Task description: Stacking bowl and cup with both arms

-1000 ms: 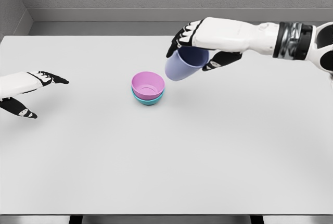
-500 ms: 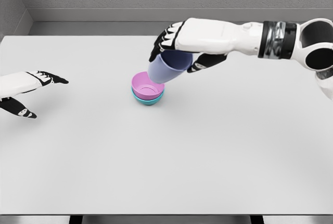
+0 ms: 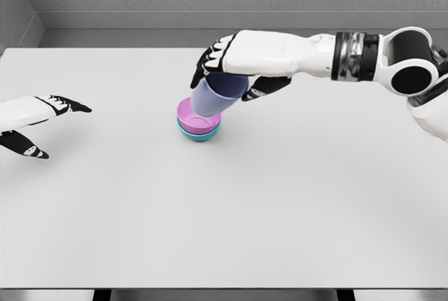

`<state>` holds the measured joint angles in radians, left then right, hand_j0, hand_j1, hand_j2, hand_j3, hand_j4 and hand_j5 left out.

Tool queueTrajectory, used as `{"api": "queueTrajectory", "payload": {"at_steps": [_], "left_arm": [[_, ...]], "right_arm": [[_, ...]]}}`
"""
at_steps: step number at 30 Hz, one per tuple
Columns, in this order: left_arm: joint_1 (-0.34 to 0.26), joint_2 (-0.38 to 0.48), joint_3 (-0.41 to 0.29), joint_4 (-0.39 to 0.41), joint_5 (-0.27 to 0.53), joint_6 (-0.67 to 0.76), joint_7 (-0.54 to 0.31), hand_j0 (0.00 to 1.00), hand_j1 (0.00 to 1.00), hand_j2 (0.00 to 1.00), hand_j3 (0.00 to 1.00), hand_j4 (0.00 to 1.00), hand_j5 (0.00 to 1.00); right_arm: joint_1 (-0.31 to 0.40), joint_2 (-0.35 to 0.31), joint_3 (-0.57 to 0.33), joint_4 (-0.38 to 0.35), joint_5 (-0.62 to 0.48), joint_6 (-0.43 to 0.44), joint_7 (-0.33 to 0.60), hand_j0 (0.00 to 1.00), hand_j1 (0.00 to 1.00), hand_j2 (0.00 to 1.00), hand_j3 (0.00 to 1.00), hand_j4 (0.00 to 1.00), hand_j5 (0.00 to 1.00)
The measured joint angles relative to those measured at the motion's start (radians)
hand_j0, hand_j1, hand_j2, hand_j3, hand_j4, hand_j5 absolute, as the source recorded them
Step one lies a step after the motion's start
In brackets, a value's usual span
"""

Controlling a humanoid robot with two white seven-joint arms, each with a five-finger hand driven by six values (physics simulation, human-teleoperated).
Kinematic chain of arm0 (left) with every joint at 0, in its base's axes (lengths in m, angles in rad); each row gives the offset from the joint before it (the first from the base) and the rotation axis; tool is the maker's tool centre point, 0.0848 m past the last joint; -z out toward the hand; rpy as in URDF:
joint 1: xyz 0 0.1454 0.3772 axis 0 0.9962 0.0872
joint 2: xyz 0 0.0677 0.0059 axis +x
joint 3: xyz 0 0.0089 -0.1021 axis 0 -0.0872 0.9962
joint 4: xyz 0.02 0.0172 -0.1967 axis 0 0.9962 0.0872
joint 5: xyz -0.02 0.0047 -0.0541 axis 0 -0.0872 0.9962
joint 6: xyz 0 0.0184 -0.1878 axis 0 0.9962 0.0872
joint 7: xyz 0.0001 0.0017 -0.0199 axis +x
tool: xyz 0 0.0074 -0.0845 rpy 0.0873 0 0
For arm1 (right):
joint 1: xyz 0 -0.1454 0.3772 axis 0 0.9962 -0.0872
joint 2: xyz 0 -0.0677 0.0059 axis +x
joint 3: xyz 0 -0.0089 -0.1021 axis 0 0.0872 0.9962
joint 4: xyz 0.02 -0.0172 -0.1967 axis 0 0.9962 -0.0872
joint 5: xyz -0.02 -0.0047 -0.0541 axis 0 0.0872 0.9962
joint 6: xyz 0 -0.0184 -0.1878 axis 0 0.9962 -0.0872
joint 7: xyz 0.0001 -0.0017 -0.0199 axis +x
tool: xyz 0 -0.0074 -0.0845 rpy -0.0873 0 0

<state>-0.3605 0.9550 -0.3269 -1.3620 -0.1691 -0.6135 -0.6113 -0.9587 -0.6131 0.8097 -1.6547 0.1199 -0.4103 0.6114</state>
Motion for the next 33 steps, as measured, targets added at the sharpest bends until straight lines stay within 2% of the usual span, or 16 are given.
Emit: {"api": "queueTrajectory", "payload": {"at_steps": [33], "left_arm": [[0.000,0.001,0.000,0.007,0.000,0.000,0.000,1.00,1.00,1.00,1.00,1.00,1.00]], "right_arm": [[-0.038,0.094,0.069,0.176,0.037,0.000,0.000,0.76,0.76,0.76,0.76,0.76,0.76]]}}
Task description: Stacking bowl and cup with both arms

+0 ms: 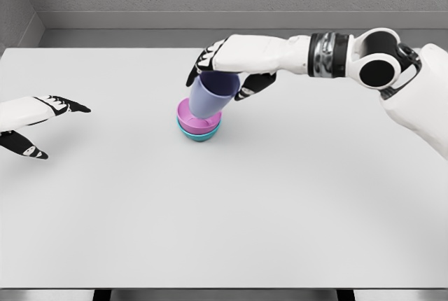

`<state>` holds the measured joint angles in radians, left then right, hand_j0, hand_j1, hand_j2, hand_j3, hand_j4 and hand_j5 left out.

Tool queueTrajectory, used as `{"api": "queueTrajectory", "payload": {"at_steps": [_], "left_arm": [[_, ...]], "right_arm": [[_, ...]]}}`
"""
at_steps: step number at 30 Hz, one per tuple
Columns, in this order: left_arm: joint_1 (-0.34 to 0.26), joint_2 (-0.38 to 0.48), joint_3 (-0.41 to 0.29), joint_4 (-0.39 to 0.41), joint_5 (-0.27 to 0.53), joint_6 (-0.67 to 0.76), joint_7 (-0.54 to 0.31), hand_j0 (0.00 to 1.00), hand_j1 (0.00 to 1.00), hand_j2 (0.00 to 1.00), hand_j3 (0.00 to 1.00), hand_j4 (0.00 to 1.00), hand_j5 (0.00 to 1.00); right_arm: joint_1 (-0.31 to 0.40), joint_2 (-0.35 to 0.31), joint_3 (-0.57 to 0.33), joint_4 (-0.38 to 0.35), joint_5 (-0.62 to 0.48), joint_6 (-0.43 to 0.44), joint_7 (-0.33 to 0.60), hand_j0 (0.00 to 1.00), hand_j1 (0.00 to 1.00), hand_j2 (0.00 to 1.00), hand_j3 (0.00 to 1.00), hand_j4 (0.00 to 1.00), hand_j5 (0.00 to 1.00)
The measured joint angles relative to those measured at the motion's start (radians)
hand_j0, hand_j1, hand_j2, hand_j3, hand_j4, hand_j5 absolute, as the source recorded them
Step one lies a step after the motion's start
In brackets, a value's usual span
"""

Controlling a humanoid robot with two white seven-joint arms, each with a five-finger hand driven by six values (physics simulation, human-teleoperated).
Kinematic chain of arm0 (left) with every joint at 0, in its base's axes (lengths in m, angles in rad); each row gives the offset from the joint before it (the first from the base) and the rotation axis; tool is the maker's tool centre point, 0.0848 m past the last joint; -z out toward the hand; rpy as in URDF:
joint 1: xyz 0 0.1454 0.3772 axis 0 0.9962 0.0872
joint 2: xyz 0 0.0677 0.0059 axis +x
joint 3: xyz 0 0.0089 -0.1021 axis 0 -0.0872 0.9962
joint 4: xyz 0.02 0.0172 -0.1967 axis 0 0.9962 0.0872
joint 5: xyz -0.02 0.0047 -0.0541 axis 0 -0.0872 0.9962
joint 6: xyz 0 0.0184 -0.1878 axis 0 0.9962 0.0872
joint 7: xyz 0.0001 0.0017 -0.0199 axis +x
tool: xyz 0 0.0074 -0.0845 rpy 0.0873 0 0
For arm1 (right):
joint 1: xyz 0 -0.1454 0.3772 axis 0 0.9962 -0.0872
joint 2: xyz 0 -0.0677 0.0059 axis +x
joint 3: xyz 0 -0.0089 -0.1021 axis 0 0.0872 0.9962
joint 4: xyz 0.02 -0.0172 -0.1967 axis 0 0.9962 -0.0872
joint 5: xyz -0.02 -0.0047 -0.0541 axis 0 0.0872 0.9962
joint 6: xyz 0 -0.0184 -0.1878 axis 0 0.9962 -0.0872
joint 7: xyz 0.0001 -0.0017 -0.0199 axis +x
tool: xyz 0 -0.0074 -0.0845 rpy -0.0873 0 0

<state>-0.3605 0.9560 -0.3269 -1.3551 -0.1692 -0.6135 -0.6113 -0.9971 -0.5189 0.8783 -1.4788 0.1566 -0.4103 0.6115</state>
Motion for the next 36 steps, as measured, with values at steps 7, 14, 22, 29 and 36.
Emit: {"api": "queueTrajectory", "payload": {"at_steps": [7,14,22,29,36], "left_arm": [[0.000,0.000,0.000,0.001,0.000,0.000,0.000,1.00,1.00,1.00,1.00,1.00,1.00],[-0.002,0.000,0.000,0.002,0.000,0.000,0.000,1.00,1.00,1.00,1.00,1.00,1.00],[-0.002,0.000,0.000,0.002,0.000,0.000,0.000,1.00,1.00,1.00,1.00,1.00,1.00],[0.000,0.000,0.000,0.002,-0.001,0.000,0.000,1.00,1.00,1.00,1.00,1.00,1.00],[-0.002,0.000,0.000,0.002,-0.001,0.000,0.000,1.00,1.00,1.00,1.00,1.00,1.00]], "right_arm": [[0.000,0.004,0.012,0.017,0.000,-0.001,0.000,0.76,0.76,0.76,0.76,0.76,0.76],[-0.002,0.005,0.014,0.035,0.006,-0.001,0.000,0.76,0.76,0.76,0.76,0.76,0.76],[-0.015,0.027,0.023,0.058,0.015,-0.001,0.000,0.76,0.76,0.76,0.76,0.76,0.76],[-0.017,0.039,0.042,0.079,0.016,-0.001,0.000,0.78,0.78,0.78,0.78,0.78,0.78],[-0.017,0.044,0.056,0.094,0.016,-0.002,0.000,1.00,1.00,1.00,1.00,1.00,1.00]]}}
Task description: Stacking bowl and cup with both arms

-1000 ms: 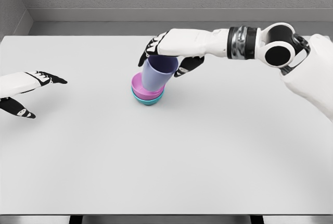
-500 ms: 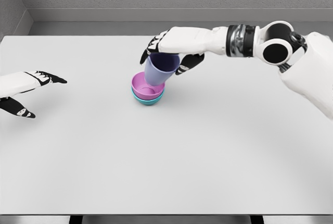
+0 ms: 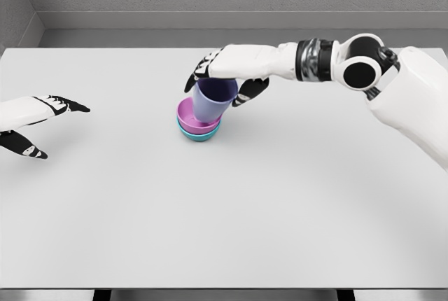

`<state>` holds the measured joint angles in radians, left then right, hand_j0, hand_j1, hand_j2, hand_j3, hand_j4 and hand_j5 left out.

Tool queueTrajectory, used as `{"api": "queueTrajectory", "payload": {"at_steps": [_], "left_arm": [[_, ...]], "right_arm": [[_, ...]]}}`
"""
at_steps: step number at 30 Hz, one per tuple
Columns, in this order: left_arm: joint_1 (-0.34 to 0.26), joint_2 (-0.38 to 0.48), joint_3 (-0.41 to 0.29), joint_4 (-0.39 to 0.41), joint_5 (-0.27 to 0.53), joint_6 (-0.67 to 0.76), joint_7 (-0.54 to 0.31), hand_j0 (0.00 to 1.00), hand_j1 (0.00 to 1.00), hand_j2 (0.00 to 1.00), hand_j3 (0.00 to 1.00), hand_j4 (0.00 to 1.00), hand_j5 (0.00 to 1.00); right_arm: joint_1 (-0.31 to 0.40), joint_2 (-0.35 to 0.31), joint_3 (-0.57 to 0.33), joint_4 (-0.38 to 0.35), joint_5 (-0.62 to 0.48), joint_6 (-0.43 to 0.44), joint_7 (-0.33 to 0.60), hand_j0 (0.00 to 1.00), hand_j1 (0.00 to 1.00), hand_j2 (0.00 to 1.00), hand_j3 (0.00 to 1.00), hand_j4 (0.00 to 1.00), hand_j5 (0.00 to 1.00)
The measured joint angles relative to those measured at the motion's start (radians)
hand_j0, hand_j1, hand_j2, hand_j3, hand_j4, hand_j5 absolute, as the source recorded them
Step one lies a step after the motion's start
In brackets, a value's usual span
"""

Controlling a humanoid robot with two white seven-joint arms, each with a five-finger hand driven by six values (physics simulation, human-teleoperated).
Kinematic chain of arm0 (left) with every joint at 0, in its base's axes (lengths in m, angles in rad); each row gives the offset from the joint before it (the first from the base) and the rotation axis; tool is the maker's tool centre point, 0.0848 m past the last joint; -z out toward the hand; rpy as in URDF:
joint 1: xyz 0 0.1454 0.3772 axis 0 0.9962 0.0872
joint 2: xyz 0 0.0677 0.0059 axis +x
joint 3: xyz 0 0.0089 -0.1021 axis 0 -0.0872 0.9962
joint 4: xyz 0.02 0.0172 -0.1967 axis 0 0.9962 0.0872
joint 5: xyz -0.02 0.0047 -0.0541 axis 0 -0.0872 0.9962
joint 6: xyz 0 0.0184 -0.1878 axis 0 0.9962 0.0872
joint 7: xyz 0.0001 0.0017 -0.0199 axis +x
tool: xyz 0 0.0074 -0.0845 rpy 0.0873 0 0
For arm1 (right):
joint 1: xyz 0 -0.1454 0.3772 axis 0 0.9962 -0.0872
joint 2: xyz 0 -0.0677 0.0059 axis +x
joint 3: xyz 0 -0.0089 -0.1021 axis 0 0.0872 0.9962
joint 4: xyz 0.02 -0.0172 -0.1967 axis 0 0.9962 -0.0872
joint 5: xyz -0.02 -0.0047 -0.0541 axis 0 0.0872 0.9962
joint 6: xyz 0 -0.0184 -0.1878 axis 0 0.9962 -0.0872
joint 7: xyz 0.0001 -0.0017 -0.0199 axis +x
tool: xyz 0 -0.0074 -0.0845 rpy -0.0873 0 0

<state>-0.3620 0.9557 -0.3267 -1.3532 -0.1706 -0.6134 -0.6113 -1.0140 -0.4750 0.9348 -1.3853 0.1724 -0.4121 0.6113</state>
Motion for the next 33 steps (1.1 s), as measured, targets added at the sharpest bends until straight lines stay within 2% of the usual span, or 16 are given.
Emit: {"api": "queueTrajectory", "payload": {"at_steps": [12,15,17,18,21,23,27,33], "left_arm": [[0.000,0.000,0.000,0.000,0.000,0.000,0.000,1.00,1.00,1.00,1.00,1.00,1.00],[0.000,0.000,0.000,0.000,0.000,0.000,0.000,1.00,1.00,1.00,1.00,1.00,1.00],[0.001,0.000,0.000,0.000,0.000,0.000,0.000,1.00,1.00,1.00,1.00,1.00,1.00],[0.002,-0.001,0.000,0.000,0.001,0.000,0.000,1.00,1.00,1.00,1.00,1.00,1.00],[0.002,-0.001,0.000,0.000,0.001,0.000,0.000,1.00,1.00,1.00,1.00,1.00,1.00],[0.001,-0.001,0.000,0.000,0.002,0.000,0.000,1.00,1.00,1.00,1.00,1.00,1.00],[0.000,-0.001,0.004,-0.002,0.009,0.000,0.000,1.00,1.00,1.00,1.00,1.00,1.00],[0.000,-0.003,0.015,-0.008,0.012,0.000,0.000,1.00,1.00,1.00,1.00,1.00,1.00]], "right_arm": [[-0.012,0.000,0.004,0.005,0.000,0.001,0.000,1.00,1.00,1.00,1.00,1.00,1.00],[-0.008,-0.022,-0.044,-0.006,0.003,-0.005,0.000,1.00,1.00,1.00,1.00,1.00,1.00],[0.052,-0.099,-0.141,-0.064,0.005,-0.009,0.000,1.00,1.00,1.00,1.00,1.00,1.00],[0.129,-0.149,-0.200,-0.106,0.006,-0.014,0.000,1.00,1.00,1.00,1.00,1.00,1.00],[0.290,-0.283,-0.376,-0.187,0.001,-0.078,0.000,1.00,1.00,1.00,1.00,1.00,1.00],[0.341,-0.343,-0.447,-0.209,-0.003,-0.131,0.000,1.00,1.00,1.00,1.00,1.00,1.00],[0.408,-0.391,-0.500,-0.220,-0.008,-0.183,0.000,1.00,1.00,1.00,1.00,1.00,1.00],[0.407,-0.398,-0.485,-0.225,-0.008,-0.199,0.000,1.00,1.00,1.00,1.00,1.00,1.00]]}}
